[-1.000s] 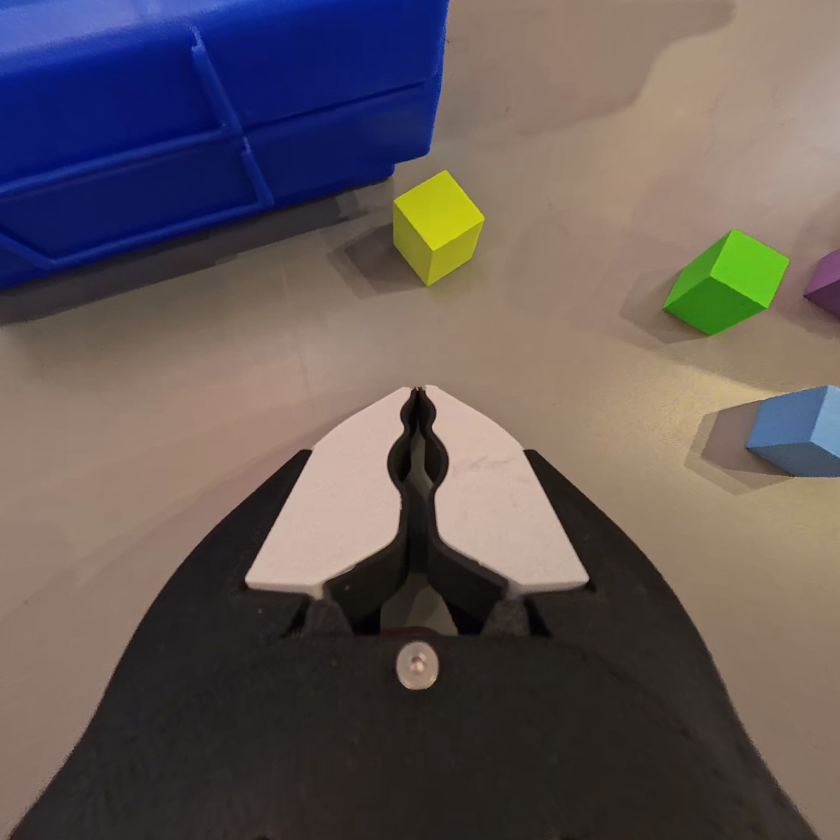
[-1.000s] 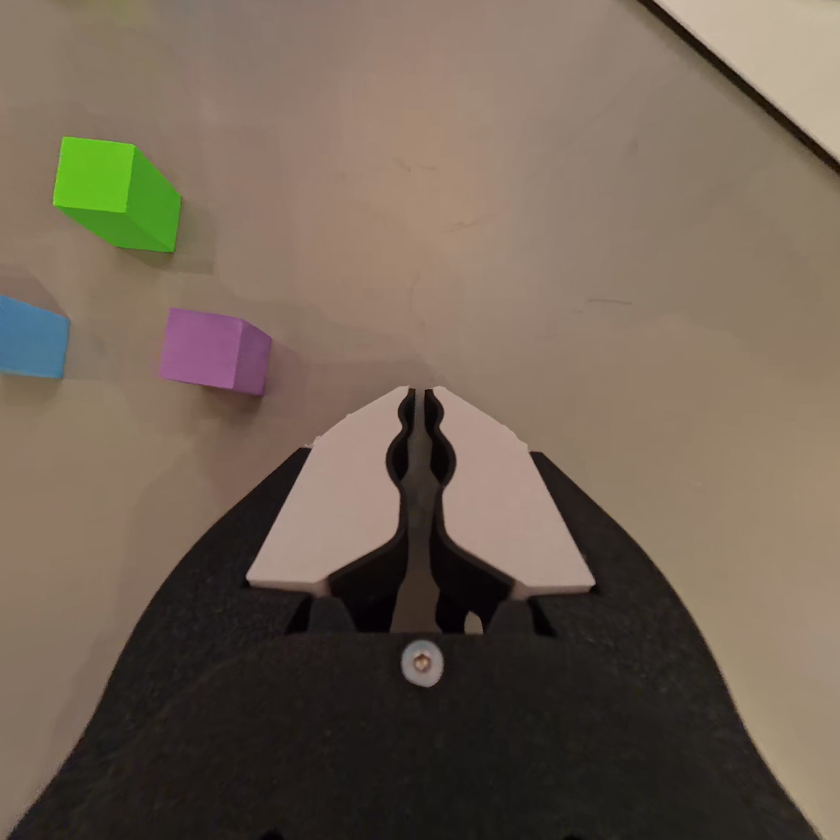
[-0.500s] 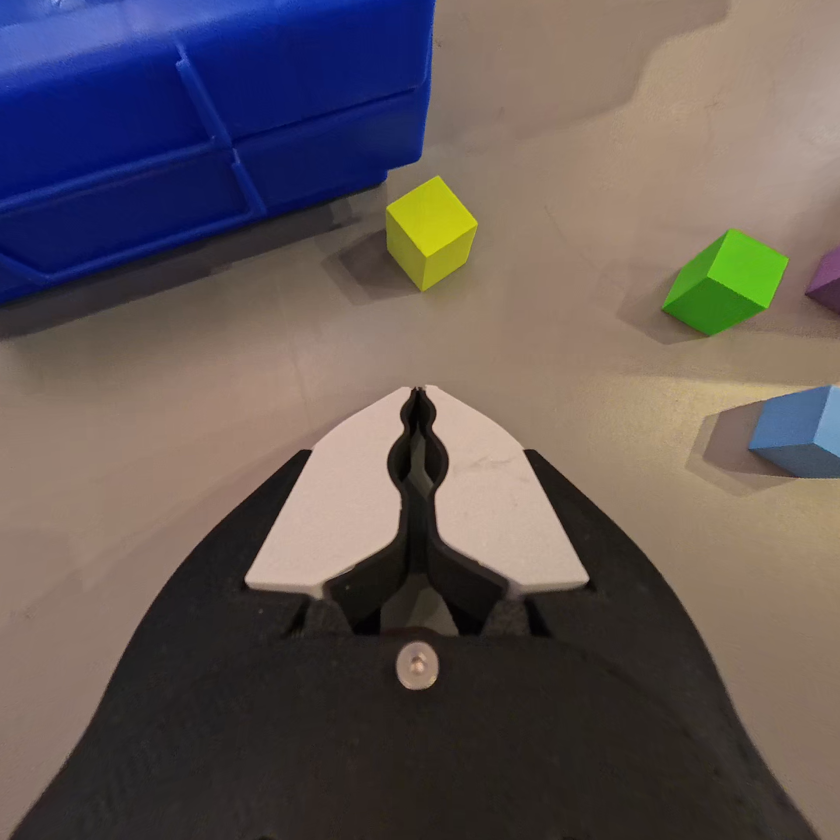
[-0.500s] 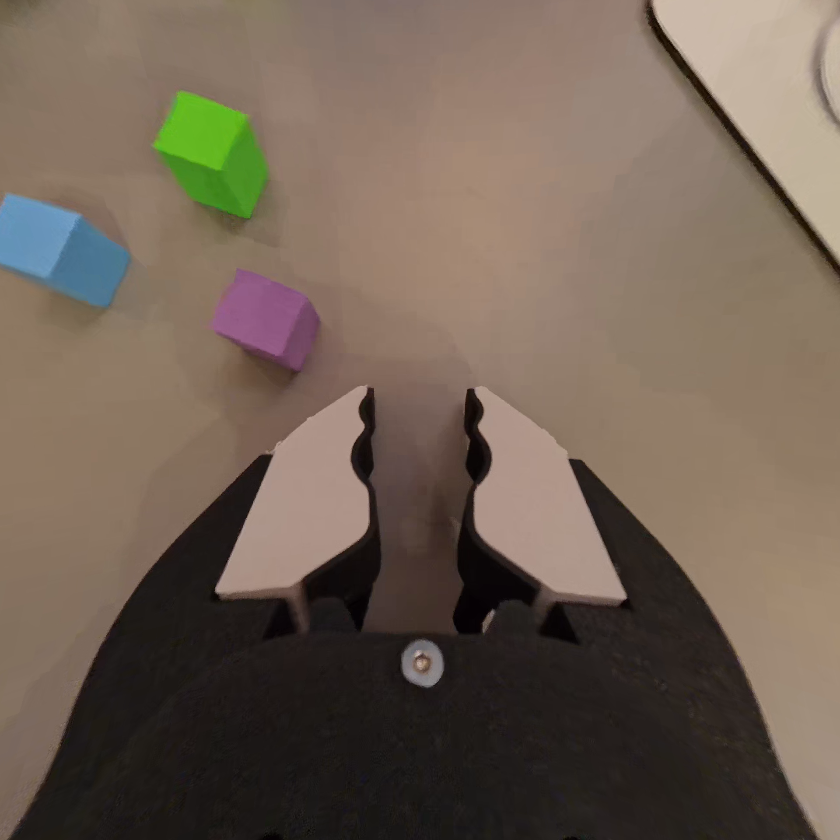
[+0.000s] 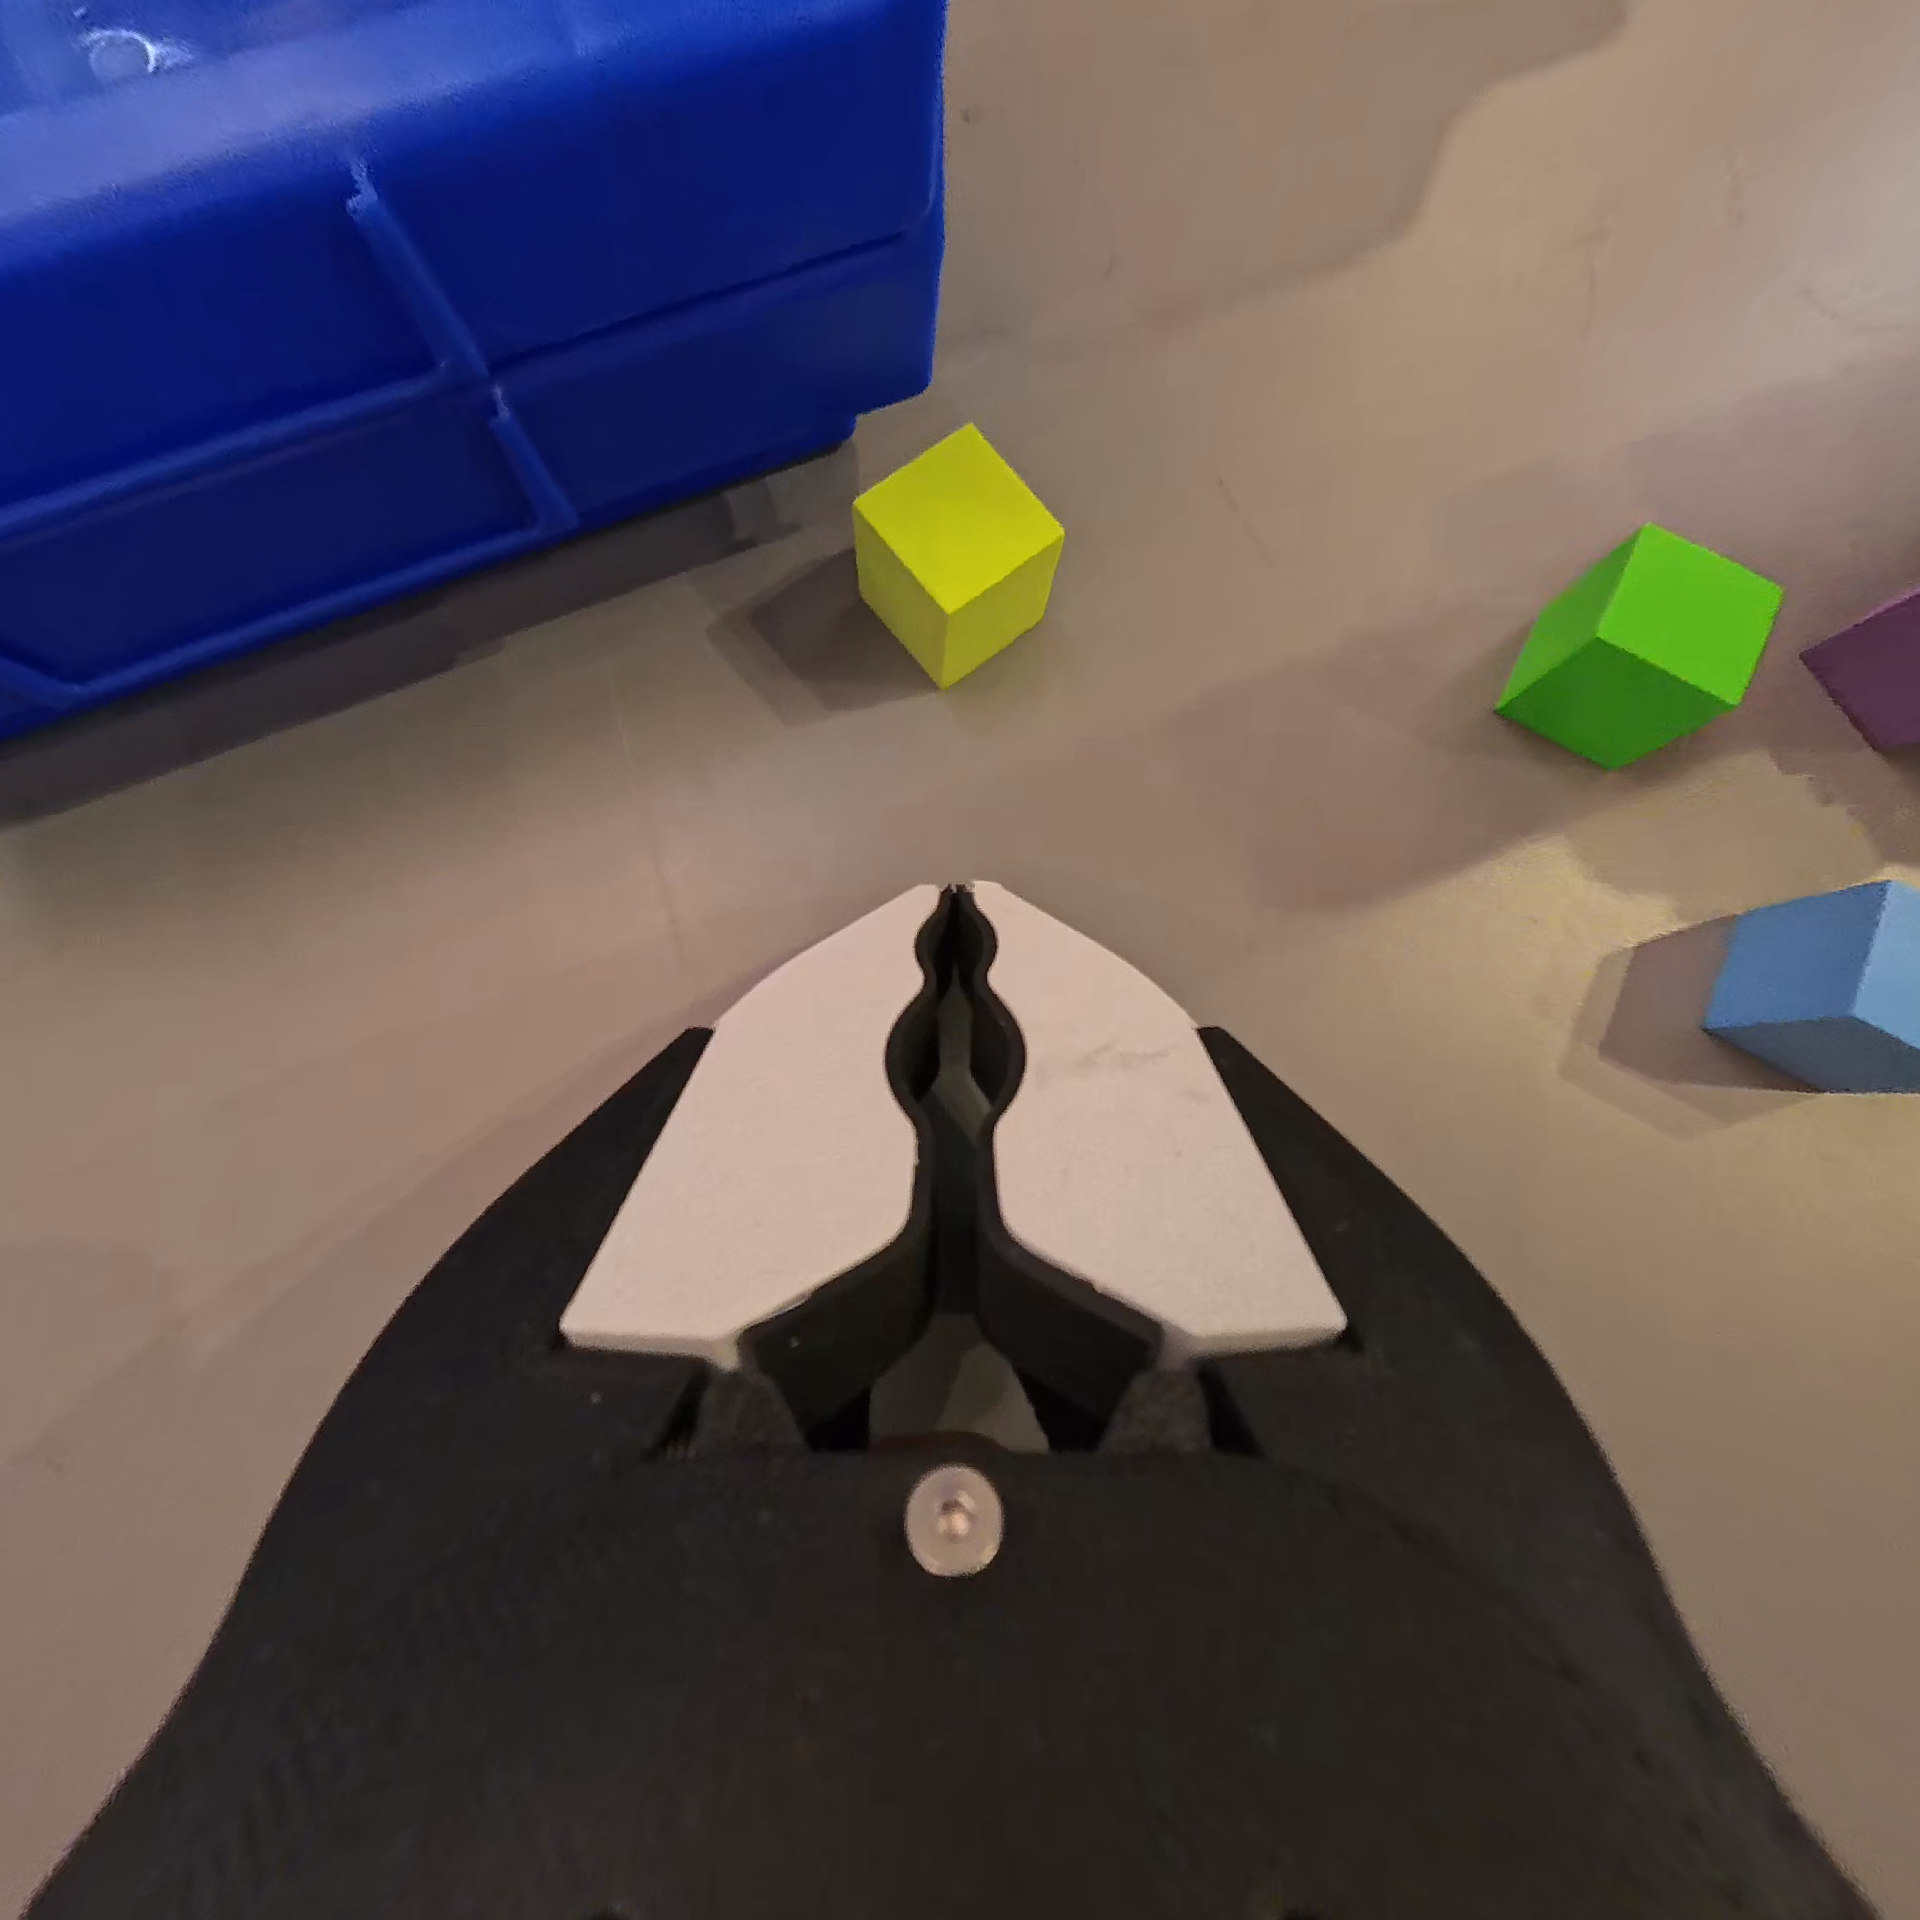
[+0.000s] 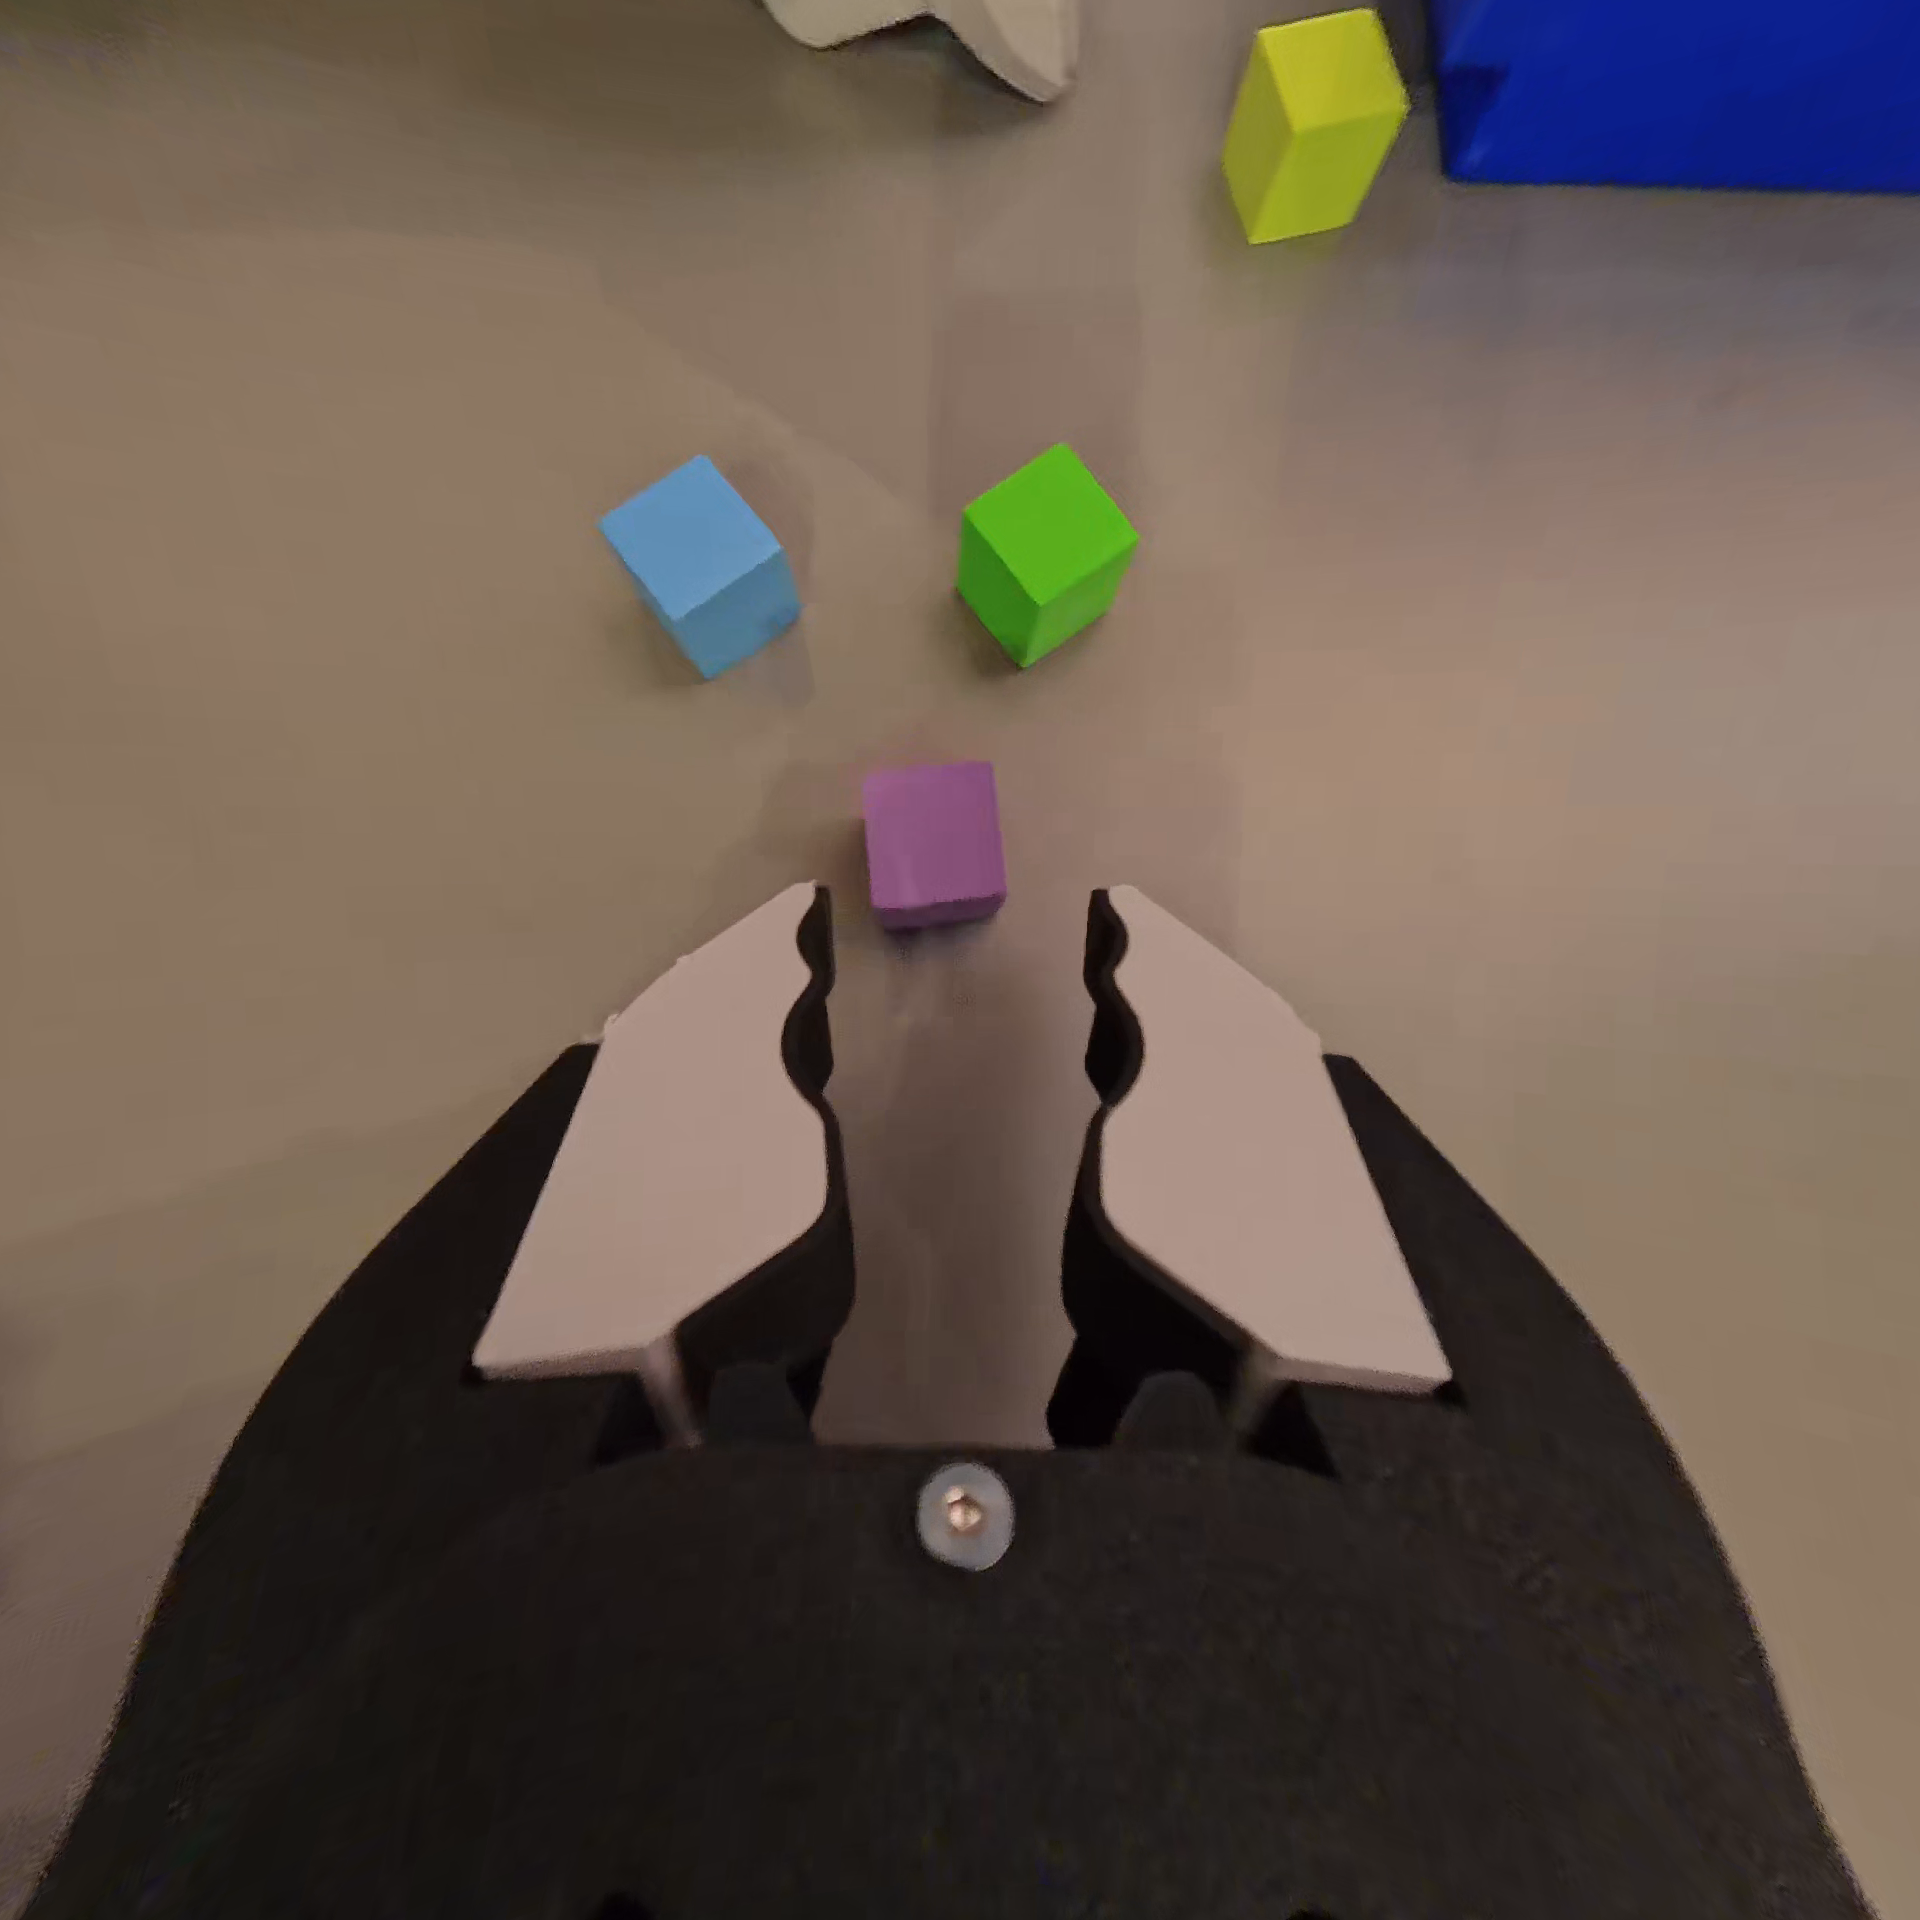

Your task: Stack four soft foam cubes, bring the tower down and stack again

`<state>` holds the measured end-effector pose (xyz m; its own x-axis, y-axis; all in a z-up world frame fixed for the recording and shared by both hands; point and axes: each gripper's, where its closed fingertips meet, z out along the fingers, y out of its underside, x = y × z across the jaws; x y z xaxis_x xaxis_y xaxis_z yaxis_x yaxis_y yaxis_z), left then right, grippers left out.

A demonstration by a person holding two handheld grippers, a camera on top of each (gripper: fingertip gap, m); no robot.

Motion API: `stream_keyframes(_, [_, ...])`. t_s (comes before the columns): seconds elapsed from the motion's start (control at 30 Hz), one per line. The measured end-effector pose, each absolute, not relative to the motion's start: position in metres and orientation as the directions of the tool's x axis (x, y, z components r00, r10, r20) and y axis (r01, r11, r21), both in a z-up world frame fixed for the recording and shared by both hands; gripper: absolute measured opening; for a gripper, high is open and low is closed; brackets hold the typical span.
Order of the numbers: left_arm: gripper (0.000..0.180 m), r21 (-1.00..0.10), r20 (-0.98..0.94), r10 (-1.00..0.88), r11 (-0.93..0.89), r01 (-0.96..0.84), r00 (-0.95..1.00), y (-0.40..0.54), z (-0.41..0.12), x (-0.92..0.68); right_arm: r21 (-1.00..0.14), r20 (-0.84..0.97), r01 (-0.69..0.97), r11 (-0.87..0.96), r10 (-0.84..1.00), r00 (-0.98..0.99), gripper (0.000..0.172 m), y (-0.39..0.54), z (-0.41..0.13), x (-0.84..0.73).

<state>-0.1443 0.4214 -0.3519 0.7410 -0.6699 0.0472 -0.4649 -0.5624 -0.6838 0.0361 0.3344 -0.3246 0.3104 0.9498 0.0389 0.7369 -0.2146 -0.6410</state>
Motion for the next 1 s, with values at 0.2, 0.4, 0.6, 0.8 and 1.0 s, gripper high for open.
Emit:
stream_keyframes(0.2, [0.0, -0.684, 0.04, -0.672, -0.558, -0.47, 0.739, 0.422, -0.352, -0.143, -0.623, 0.027, 0.762, -0.179, 0.968, 0.249, 0.048, 0.331, -0.34, 0.02])
stream_keyframes(0.4, [0.0, -0.684, 0.04, -0.673, -0.557, -0.47, 0.739, 0.422, -0.352, -0.143, -0.626, 0.025, 0.755, -0.195, 0.963, 0.269, 0.028, 0.332, -0.35, 0.014])
stream_keyframes(0.6, [0.0, -0.685, 0.036, -0.673, -0.555, -0.472, 0.739, 0.422, -0.352, -0.143, -0.606, 0.044, 0.764, -0.224, 0.949, 0.313, 0.028, 0.335, -0.344, 0.034])
stream_keyframes(0.8, [0.0, -0.685, 0.029, -0.673, -0.552, -0.475, 0.739, 0.422, -0.352, -0.143, -0.592, 0.034, 0.75, -0.296, 0.92, 0.389, 0.028, 0.337, -0.342, 0.077])
stream_keyframes(1.0, [0.0, -0.685, 0.017, -0.672, -0.548, -0.481, 0.741, 0.423, -0.352, -0.142, -0.574, 0.022, 0.755, -0.316, 0.916, 0.4, 0.032, 0.335, -0.35, 0.088])
